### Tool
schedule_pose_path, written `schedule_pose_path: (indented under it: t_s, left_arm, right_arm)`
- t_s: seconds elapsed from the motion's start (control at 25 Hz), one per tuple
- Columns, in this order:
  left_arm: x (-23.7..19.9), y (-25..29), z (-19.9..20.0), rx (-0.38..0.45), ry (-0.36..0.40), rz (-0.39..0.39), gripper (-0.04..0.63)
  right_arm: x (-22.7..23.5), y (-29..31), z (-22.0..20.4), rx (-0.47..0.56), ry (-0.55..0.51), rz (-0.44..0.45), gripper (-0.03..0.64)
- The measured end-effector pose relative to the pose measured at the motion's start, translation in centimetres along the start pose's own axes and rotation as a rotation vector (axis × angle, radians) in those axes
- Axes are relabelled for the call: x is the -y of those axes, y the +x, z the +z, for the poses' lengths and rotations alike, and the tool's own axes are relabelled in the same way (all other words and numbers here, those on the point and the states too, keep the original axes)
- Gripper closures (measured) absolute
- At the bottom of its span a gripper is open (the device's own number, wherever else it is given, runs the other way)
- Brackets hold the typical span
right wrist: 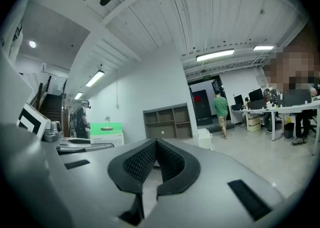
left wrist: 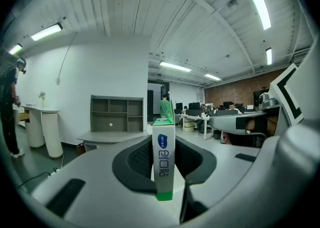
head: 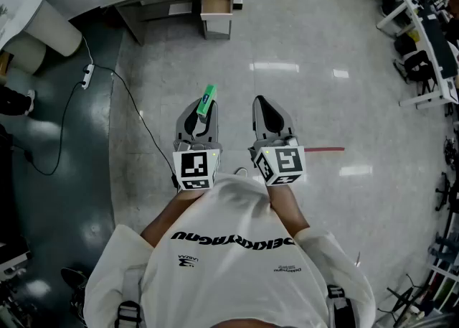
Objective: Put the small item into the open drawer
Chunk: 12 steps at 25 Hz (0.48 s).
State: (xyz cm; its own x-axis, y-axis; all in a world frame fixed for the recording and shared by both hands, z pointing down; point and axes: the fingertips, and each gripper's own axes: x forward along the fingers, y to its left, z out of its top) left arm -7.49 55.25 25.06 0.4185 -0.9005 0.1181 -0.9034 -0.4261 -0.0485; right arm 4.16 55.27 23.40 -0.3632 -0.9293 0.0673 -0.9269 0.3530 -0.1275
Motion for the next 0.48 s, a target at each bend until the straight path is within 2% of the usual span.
schedule_pose_path:
  t_s: [0.48]
  left_arm:
    - [3.7,2.4,-1.0,-0.032,0.012,0.064,0.502]
  right_arm:
    - [5.0,0.0,-0.6,-0.001,0.014,0.042,0.589]
